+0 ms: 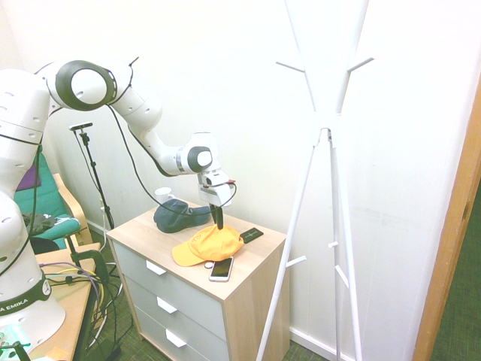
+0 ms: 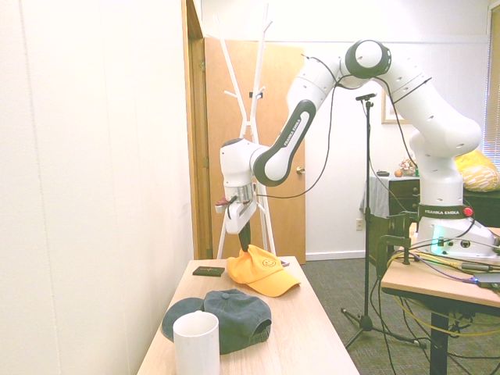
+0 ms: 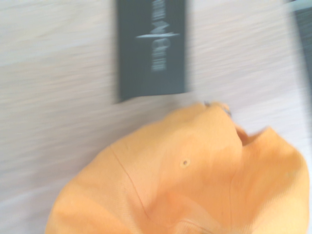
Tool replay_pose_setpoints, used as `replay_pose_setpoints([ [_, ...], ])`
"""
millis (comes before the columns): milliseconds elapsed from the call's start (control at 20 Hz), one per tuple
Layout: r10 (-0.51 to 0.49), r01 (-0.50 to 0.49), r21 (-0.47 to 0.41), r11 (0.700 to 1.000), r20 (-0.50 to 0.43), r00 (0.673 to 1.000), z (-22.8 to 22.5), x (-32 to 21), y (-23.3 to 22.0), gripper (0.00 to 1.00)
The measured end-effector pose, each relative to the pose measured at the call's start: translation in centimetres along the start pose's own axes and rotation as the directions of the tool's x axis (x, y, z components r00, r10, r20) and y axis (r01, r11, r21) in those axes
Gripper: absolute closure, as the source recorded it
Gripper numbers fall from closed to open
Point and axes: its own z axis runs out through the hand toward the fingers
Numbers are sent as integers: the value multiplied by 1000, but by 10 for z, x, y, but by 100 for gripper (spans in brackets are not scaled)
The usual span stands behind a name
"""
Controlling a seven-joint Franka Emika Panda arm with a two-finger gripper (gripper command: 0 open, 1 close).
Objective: Hang the cap
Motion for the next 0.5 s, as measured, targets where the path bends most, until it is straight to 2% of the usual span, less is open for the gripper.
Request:
replay_pose_setpoints([
  [100,-11,7,-62,998,-55,998,-25,14,15,100],
  [250,3,-18,-107,994,-131,991,-64,35,36,100],
  [500,-6,-57,-228,972,-270,963,-120,62,78,100],
])
